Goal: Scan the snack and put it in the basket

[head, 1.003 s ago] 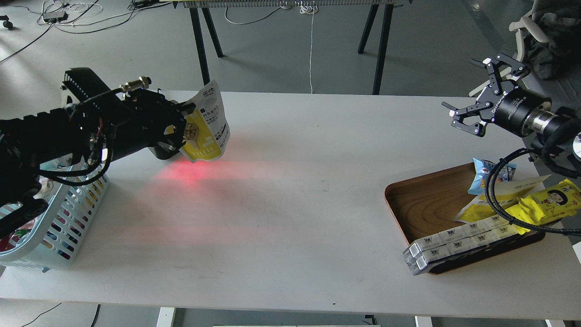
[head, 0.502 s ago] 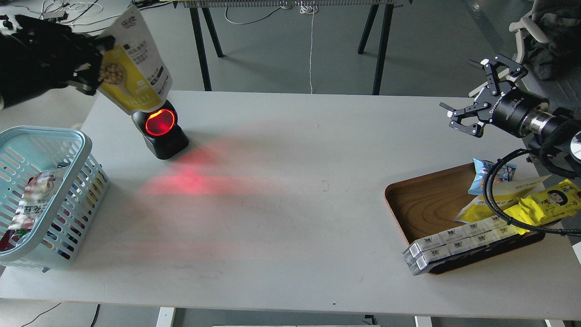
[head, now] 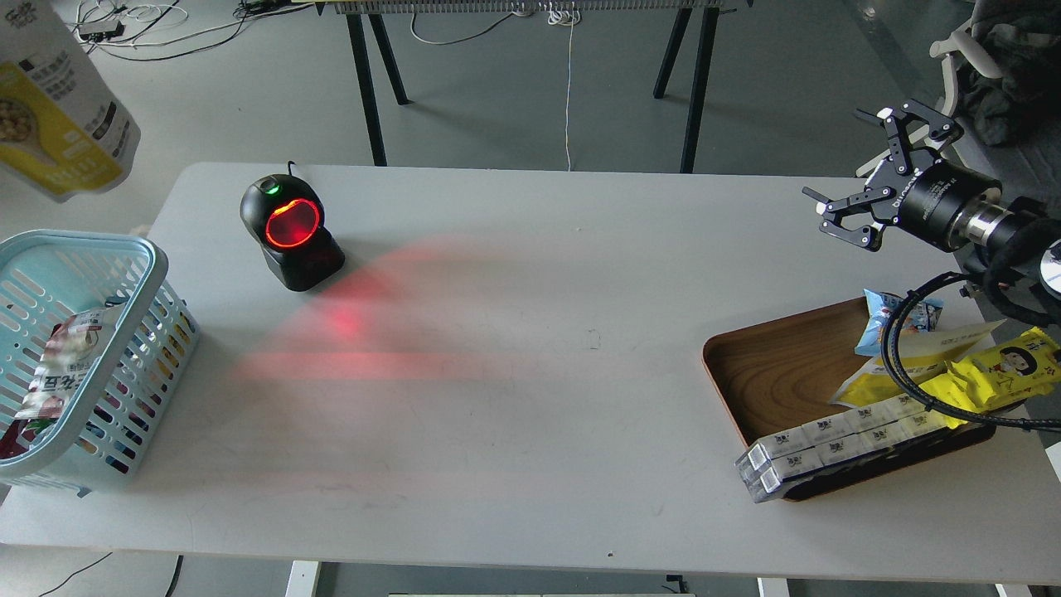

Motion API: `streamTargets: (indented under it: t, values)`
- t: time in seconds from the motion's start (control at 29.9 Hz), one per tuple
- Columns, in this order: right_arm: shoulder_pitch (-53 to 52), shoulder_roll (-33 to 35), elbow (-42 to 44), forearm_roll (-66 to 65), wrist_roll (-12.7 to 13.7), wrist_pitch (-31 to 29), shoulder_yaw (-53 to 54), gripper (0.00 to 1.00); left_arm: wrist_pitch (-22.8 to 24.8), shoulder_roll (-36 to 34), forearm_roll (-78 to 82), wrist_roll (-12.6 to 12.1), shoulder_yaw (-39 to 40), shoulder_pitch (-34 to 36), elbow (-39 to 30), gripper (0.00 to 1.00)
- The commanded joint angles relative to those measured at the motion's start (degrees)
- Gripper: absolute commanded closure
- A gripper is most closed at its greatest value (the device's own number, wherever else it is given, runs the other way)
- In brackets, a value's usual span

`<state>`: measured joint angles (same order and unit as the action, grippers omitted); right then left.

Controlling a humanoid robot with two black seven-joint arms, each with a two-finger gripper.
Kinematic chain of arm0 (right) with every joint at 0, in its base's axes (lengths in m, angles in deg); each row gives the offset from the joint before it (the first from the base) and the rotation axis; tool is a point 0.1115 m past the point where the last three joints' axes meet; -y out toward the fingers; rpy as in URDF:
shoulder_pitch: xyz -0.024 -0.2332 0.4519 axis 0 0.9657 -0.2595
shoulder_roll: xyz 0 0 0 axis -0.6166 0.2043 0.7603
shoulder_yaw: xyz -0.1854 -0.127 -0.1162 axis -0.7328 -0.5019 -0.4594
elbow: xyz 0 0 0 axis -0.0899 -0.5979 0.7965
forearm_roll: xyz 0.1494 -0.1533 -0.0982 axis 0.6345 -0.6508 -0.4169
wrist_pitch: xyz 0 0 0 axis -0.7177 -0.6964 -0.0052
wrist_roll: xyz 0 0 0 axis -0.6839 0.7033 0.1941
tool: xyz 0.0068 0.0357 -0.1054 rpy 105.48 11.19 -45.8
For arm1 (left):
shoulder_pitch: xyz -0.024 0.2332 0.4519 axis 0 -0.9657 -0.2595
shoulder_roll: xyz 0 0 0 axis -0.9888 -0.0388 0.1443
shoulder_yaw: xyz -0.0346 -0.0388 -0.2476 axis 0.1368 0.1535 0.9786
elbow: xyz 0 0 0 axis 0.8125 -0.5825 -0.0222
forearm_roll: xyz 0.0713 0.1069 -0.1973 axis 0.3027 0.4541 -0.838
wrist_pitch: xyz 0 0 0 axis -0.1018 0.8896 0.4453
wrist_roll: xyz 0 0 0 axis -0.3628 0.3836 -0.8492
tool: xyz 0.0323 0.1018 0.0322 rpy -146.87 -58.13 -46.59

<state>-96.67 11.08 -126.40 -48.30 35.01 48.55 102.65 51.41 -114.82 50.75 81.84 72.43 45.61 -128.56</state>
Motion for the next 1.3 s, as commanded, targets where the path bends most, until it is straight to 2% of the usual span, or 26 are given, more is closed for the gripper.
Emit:
streamTargets:
  t: [0.0,0.23,0.54,1.0,1.14,1.24,1.27]
  values:
    - [0.08,0.0,0.07,-0.05,-0.07,0.0,0.0,0.0,-4.89,-0.21,-0.35,1.72,-5.91,0.07,4.76,0.99]
    - [0.08,-0.35,0.07,-0.05,-0.07,0.0,0.0,0.0,-11.66,-0.21,-2.11,3.57,-16.2,0.07,10.66,0.99]
    - [0.35,-0.35,0.07,-0.05,-0.07,0.0,-0.09,0.0,-19.84,-1.0,-4.48,3.84,-29.21,-0.01,10.93,0.99]
    - [0.44,-0.35,-0.01,-0.05,0.02,0.0,-0.09,0.0,-23.18,-0.12,-6.33,4.1,-39.76,-0.01,12.6,0.98]
    - [0.52,-0.35,-0.01,-0.05,-0.07,0.0,-0.09,0.0,-24.24,-0.21,-6.42,4.01,-39.86,-0.01,12.6,0.9]
    - [0.61,-0.35,-0.01,-0.05,-0.07,0.0,-0.09,0.0,-25.64,-0.39,-8.08,4.1,-39.77,-0.01,12.51,0.71]
    - [0.7,-0.35,-0.01,-0.05,-0.07,0.0,-0.09,0.0,-26.17,-0.39,-8.87,4.19,-39.77,-0.01,12.51,0.62]
